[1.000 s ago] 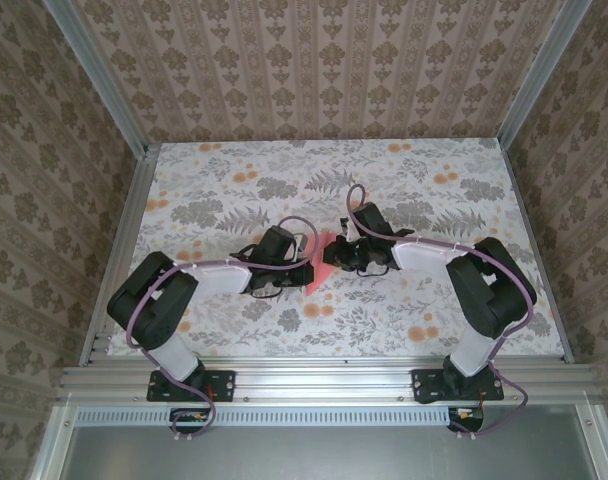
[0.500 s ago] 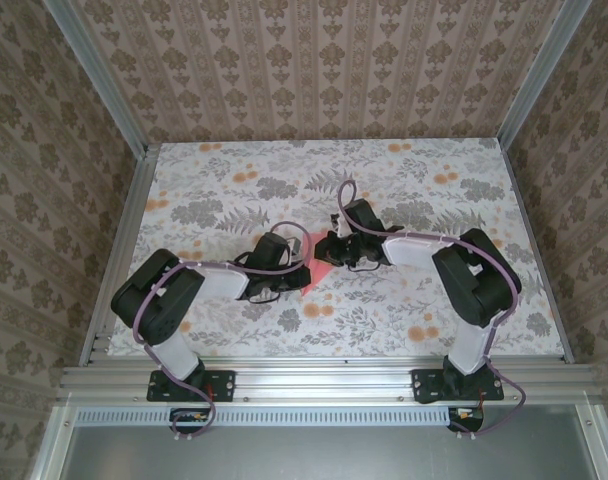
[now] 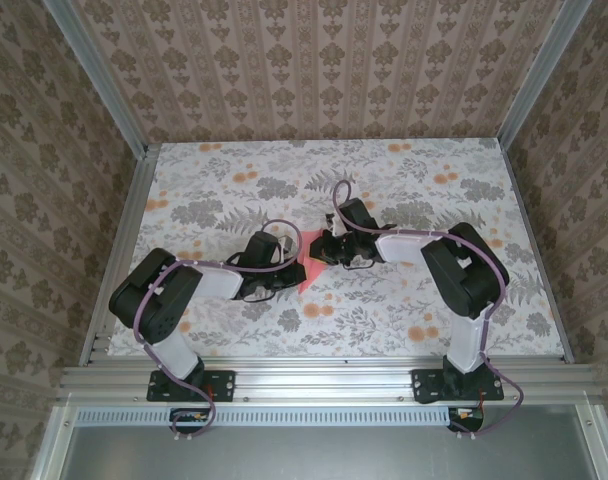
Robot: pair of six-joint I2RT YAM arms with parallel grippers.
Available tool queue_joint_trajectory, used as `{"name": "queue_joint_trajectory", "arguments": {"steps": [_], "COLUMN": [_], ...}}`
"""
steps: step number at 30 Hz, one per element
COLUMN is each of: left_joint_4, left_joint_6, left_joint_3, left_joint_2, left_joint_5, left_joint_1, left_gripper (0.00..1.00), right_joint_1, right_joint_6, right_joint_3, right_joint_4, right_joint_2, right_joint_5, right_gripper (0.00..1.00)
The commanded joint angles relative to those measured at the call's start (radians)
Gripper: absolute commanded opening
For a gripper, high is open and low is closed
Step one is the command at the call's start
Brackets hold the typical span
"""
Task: Fold a paper plane with a square sheet of paper (pick it up from the middle)
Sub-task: Fourth fold the wing at the center of the table.
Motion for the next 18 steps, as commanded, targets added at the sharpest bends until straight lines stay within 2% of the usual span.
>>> {"name": "queue_joint_trajectory", "arguments": {"steps": [1,6,12,18], "left_joint_4": [0.032,0.004,-0.098,-0.209], "left_joint_6": [-0.029,-0.023,0.026,0.092], "left_joint_3": [-0.008,-0.002,0.009,0.031], "left_joint_2": [0.019,0.015,-0.029,-0.075], "left_joint_5": [0.043,0.036,-0.021,-0.080], "left_joint_1": [0.009,0.009,0.004,-0.025], "left_gripper": [0.00,0.01,0.22,0.34], "right_joint_1": [0.011,0.011,0.011,0.011], "right_joint_6": [0.021,0.002,0.002,0.006], "right_joint_3": [0.044,0.074,0.071,0.074], "right_joint_4": [0.024,-0.013,-0.016,-0.008], "right_joint_2": [0.040,0.068,0.087,0.086], "right_joint_5": [-0.029,-0.010,0.012,0.013], "right_gripper": [0.13,0.12,0.11,0.11]}}
